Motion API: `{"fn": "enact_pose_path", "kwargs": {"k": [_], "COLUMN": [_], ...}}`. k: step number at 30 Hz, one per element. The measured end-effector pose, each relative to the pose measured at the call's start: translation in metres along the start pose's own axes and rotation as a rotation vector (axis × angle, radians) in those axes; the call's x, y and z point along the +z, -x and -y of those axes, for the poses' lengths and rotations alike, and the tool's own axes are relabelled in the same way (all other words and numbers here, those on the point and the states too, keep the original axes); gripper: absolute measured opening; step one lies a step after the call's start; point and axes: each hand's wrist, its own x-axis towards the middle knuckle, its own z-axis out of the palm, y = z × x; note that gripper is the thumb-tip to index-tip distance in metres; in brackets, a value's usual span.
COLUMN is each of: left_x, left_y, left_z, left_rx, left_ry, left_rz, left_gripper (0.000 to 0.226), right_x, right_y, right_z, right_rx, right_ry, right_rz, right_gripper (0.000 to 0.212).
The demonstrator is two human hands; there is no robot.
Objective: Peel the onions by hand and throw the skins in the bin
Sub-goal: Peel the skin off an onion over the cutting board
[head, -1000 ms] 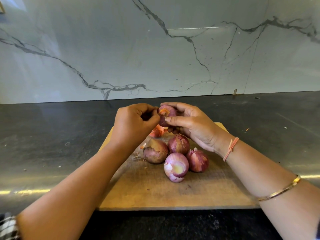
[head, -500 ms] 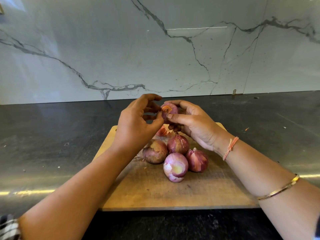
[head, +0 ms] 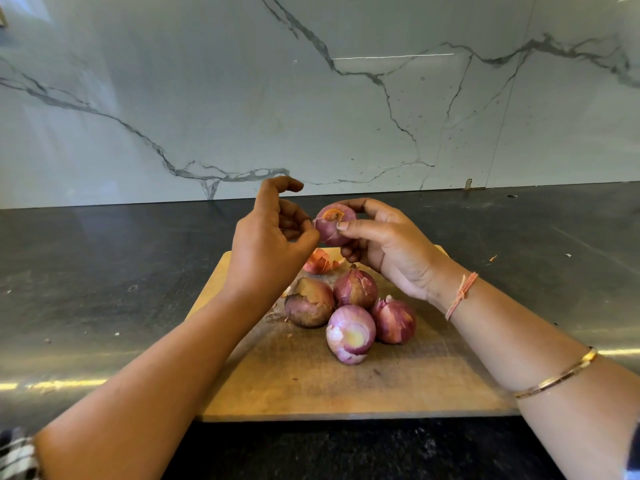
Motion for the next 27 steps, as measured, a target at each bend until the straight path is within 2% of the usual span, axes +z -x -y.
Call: {"fn": "enact_pose_path", "kwargs": {"k": [7,11,23,27], "left_x": [-0.001,-0.001,0.0,-0.002], "left_y": [-0.002,-0.002,-0.002,-0.003], "left_z": [0.003,0.004,0.006,0.012], "left_rx": [-0.034,-0.063,-0.13,-0.184], "left_ry": [-0.027,-0.052,-0.123,-0.19], "left_rz": [-0.009,0.007,0.075,0.107], "left_gripper": [0.04,0.039,0.036,0.036], "right_x": [-0.001,-0.001,-0.002,-0.007], "right_y": [0.0,0.001,0.001,-0.001], "right_z": [0.004,0.005,0.004,0.006], "right_rx": [0.024,0.046,-0.005,-0.024], "right_ry": [-0.119,-0.194,-0.196,-0.344], "right_rz": [0.003,0.018,0.013,0.001], "right_gripper": [0.012,0.02,0.019,0.027]}}
